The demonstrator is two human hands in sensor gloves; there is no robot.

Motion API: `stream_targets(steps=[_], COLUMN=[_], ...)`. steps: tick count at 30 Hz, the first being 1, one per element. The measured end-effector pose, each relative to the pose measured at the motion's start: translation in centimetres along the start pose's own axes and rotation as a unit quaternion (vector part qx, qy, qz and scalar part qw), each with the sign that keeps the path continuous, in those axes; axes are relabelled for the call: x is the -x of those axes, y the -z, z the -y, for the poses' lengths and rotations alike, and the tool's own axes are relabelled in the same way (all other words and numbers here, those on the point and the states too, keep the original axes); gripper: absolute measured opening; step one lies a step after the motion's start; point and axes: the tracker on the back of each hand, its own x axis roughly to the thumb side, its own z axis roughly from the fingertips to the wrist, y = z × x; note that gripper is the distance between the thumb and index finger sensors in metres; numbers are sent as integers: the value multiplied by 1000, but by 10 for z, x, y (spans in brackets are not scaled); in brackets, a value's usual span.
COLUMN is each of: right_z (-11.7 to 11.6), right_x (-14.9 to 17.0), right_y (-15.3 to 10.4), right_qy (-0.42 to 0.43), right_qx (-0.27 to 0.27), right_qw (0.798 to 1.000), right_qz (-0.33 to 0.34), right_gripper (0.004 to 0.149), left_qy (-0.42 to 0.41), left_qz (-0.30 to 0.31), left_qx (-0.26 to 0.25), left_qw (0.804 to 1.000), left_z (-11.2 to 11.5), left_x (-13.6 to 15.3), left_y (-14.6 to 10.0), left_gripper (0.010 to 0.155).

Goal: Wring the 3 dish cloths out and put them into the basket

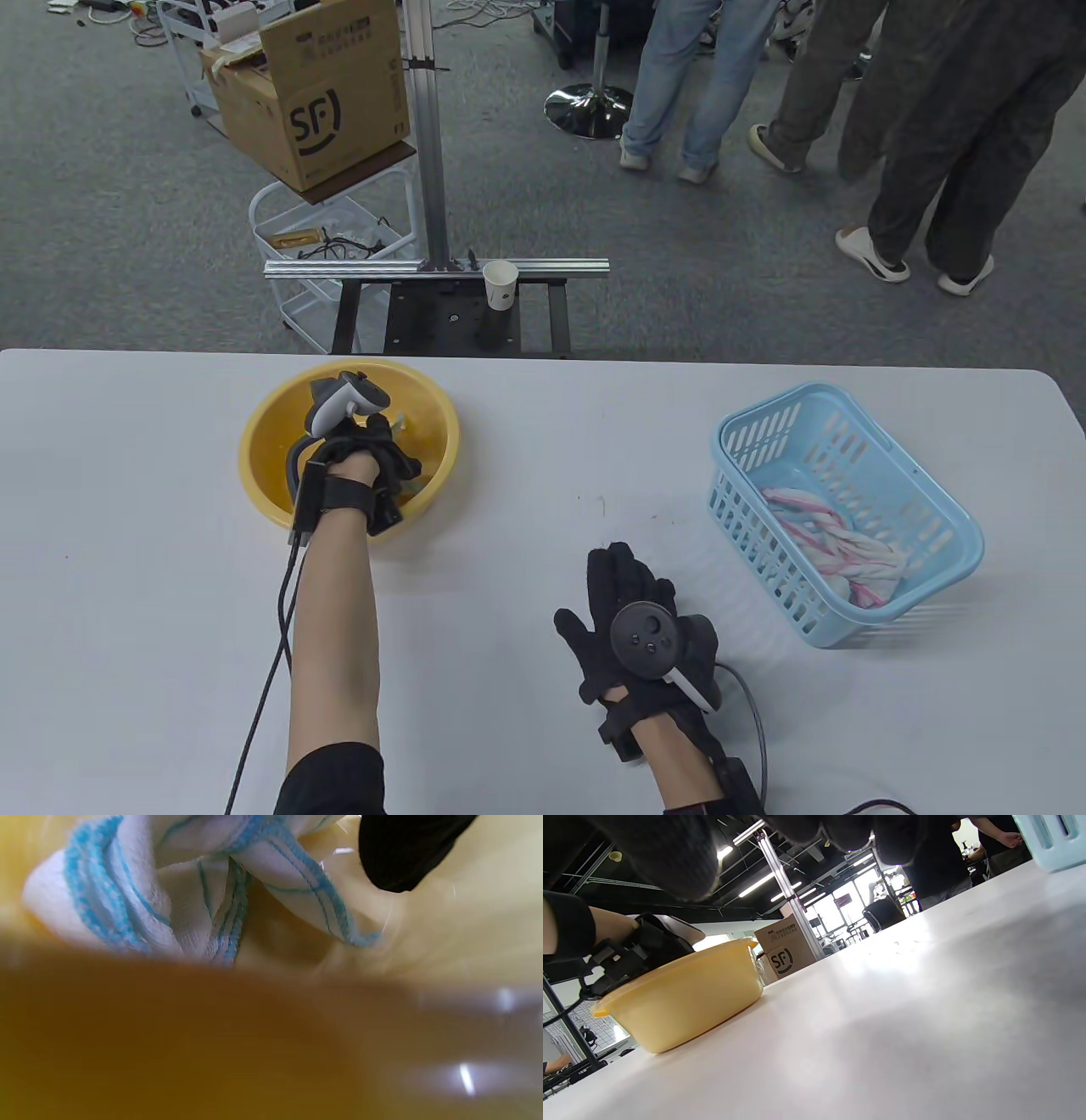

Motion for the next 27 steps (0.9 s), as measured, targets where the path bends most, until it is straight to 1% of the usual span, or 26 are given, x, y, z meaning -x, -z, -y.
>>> stream_targets(steps=[4,9,12,13,16,17,18,20,23,27], right_z=[0,-1,-2,-1,-1,-1,-2,-2,-3,-4], right_x=[0,0,1,1,2,2,2,1,0,-2], right_y=[0,0,1,1,1,1,1,1,0,0], right_qy=[2,3,5,6,8,9,10,11,11,12], right_qx=[-3,-5,-7,-7,-8,-8,-9,-11,-14,-17], right_qw=[1000,1000,1000,1000,1000,1000,1000,1000,1000,1000], right_qz=[0,2,0,0,-2,-3,-3,-1,1,5], right_gripper=[81,81,80,80,80,79,79,79,78,78], left_qy=[28,43,56,58,63,64,61,55,24,-16], left_qz=[5,16,21,26,41,50,60,84,114,154], left_qx=[2,20,13,7,-23,-43,-69,-100,-111,-147], left_qw=[1000,999,998,998,997,996,994,990,987,977], left_z=[1,6,7,7,5,4,3,-1,-6,-14], left_x=[-7,-14,-17,-18,-20,-20,-20,-19,-15,-5], left_y=[1,4,2,1,-7,-12,-18,-29,-46,-74], left_gripper=[97,88,81,76,54,50,49,48,48,47])
